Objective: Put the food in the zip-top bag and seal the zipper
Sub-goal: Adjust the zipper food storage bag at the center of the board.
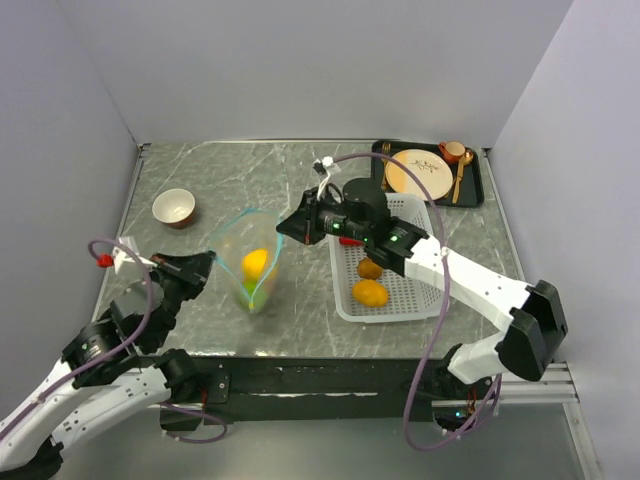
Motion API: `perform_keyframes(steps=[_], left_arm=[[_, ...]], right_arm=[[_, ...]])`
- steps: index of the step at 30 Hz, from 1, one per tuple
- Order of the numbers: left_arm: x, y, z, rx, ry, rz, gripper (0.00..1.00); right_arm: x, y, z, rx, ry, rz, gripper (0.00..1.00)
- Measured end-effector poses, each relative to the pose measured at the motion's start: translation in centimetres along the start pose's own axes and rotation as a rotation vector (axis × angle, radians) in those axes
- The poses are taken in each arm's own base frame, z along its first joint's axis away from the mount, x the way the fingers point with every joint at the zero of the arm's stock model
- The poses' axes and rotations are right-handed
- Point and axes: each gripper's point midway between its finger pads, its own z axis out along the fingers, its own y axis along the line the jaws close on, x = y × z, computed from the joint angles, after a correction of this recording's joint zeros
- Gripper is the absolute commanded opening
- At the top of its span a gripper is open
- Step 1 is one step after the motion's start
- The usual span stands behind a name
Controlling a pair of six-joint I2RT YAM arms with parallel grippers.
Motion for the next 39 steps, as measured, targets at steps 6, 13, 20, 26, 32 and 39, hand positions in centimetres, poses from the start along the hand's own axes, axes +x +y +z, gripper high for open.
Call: perform_keyframes(steps=[6,13,20,26,32,39], left_arm=[[-0.2,0.4,0.1,-0.038,-0.006,0.031,0.05],[2.4,0.8,2.1,-0.105,0.045,0.116,0.05],[5.5,0.3,4.4,-0.122,0.109,0.172,0.04],[7.1,0.4,5.9,-0.161,0.132,0.233,0.06],[6.3,-1.9,7.0,-0.174,0.104,0.261,0.1],[5.4,-5.1,9.2,-0.181,0.072,0.312,0.1]], right_arm=[[2.6,-1.9,1.5,0.044,0.078,0.042,0.13],[3.7,-4.1,2.5,0.127,0.101,0.057,0.15],[5.7,-8.3,2.3,0.296,0.125,0.078,0.24],[5.7,-12.5,0.4,0.434,0.095,0.125,0.57],[2.7,-14.8,-2.4,0.518,0.01,0.153,0.87],[-4.7,-17.6,-8.7,0.646,-0.169,0.194,0.94]])
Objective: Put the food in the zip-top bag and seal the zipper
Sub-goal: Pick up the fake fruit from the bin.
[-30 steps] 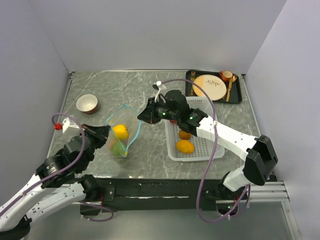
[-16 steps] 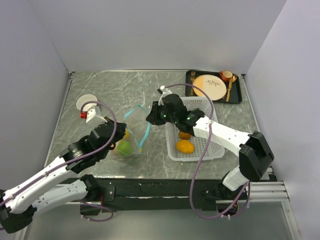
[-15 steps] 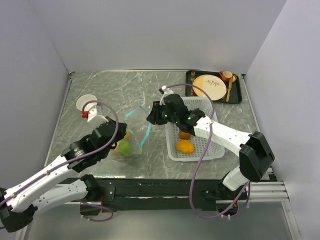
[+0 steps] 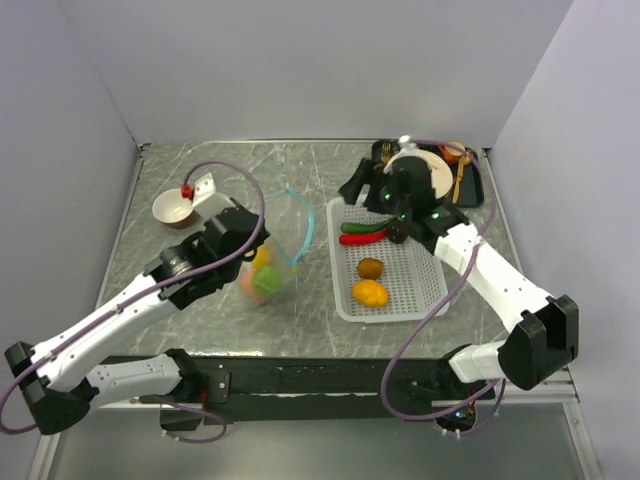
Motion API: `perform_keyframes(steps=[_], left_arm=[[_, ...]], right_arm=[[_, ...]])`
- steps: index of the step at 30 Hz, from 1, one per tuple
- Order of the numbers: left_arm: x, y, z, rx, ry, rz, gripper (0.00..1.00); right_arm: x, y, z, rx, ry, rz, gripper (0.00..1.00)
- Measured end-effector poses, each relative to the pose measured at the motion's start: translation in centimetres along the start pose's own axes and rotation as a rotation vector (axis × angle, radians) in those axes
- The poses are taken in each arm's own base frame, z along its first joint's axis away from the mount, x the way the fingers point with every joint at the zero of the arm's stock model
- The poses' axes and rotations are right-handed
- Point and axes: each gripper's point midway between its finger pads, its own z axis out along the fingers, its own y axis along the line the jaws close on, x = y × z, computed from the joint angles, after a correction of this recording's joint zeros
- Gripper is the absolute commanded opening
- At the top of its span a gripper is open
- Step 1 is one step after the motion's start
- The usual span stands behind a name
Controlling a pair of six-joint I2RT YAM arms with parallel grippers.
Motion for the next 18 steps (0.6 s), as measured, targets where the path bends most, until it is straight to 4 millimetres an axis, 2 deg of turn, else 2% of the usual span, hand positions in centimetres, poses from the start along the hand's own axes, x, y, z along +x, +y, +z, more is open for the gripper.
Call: perform_keyframes(steps=[2,5,9,11,14,18], left_arm=[[0.1,-0.5,0.8,-0.011,0.005,0.009,0.06],[1.7,-0.6,1.9,-0.023,0.047,0.029,0.01],[4.0,-0.2,2.7,-0.032,0.111,0.053,0.01],[4.4,0.3,2.6,-0.039,0.123,0.053,0.04],[3.5,0.6,1.5,-0.025,0.112,0.038,0.07],[-0.4,0.6,-1.6,0.027,0.047,-0.002,0.08]], right_arm=[[-1.7,-1.8,-0.4,0.066,-0.024,0.026,0.95],[-1.9,-4.3,-0.7,0.152,-0.022,0.057,0.95],[1.7,-6.3,-1.0,0.187,0.051,0.074,0.95],[3.7,-7.0,-1.6,0.187,0.088,0.079,0.95],[4.9,-6.9,-2.5,0.151,0.109,0.083,0.95],[4.0,-5.6,-2.7,0.091,0.08,0.082,0.95]])
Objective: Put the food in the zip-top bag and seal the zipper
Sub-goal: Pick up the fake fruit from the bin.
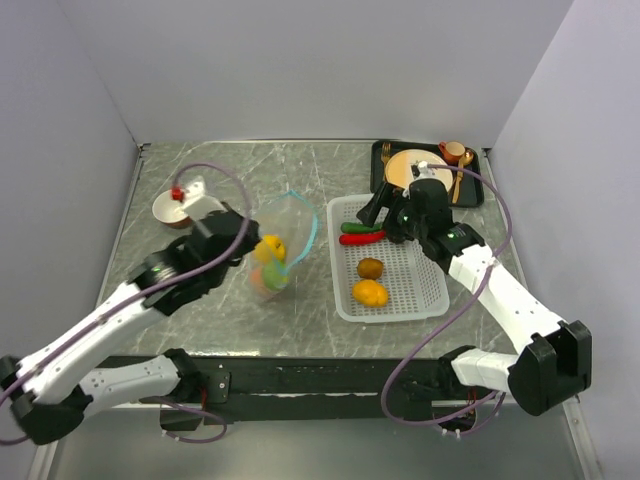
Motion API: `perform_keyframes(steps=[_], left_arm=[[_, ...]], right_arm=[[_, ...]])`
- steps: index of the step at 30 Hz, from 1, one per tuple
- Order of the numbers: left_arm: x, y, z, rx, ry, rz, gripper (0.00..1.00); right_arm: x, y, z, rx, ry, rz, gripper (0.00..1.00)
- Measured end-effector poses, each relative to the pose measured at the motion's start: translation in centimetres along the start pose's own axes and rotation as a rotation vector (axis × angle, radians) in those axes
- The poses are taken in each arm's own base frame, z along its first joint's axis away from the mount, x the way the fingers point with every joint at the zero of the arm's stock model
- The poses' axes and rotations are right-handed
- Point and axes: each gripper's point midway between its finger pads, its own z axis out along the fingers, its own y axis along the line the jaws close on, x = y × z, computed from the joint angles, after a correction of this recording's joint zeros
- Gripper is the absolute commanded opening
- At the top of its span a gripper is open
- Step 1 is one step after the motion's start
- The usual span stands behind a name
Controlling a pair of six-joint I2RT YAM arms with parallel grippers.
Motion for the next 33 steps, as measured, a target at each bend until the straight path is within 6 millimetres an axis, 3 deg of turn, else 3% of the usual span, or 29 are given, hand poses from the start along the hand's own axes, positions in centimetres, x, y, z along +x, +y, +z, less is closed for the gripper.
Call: perform_keyframes(steps=[6,9,12,16,20,27,33], left_arm=[[-6.7,-0.5,-4.8,0.044,-0.123,-0.048,0.1],[-8.0,1.1,-6.0,0.002,-0.162,-0.031,0.11],[-8.0,3.0,-6.3,-0.063,-0.17,0.011,0.11],[-6.9,4.4,-5.6,-0.124,-0.153,0.067,0.12],[-4.6,5.2,-3.9,-0.165,-0.107,0.136,0.11],[1.4,4.2,1.2,-0.207,0.043,0.238,0.06],[4.9,4.4,3.5,-0.227,0.124,0.267,0.05]], right_arm=[[0.0,0.8,0.2,-0.043,0.004,-0.001,0.94],[0.2,1.0,0.5,-0.057,0.015,-0.001,0.94],[0.5,1.0,0.7,-0.059,0.024,-0.001,0.94],[0.7,0.7,1.0,-0.05,0.034,-0.002,0.94],[1.1,-0.2,1.2,-0.011,0.045,-0.011,0.95],[3.4,-3.2,1.4,0.115,0.143,-0.064,0.95],[5.7,-5.5,0.9,0.201,0.265,-0.125,0.96]])
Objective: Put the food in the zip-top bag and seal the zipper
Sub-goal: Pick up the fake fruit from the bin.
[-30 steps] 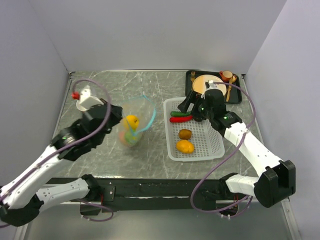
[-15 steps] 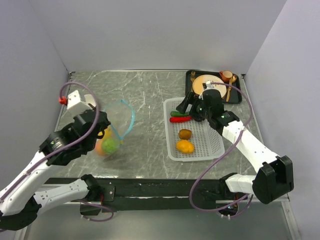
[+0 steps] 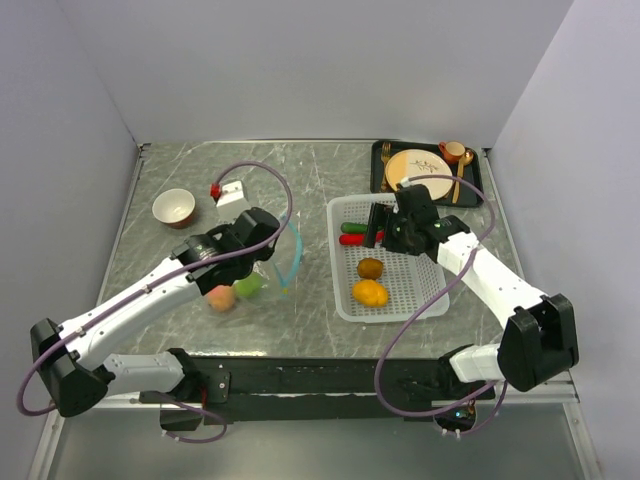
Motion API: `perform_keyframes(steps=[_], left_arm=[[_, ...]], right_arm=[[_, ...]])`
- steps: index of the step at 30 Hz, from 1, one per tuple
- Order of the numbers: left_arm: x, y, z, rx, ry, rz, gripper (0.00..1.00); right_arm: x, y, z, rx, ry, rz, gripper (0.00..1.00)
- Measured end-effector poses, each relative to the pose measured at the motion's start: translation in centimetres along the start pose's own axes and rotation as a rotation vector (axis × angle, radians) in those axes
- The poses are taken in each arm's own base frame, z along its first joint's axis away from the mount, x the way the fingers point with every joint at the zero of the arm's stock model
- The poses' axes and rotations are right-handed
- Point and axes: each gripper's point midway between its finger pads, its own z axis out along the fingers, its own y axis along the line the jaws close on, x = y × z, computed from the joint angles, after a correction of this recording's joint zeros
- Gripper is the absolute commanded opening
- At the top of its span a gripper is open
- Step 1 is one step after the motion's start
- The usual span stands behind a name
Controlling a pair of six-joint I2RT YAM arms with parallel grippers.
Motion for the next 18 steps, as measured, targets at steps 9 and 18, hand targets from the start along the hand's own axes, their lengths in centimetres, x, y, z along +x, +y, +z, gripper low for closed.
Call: perform_keyframes(steps=[9,18], left_arm=[[1.4,-1.3,0.5,0.09,0.026,-0.042,0.06],[2.0,-2.8,0.4,0.17,0.049,-0.069,0.06]], right_arm=[[2.9,-0.5,-0.7,-0.012,0.125,-0.079,0.96],[5.6,1.2,-1.1,-0.084,0.217,-0.197,0.97]])
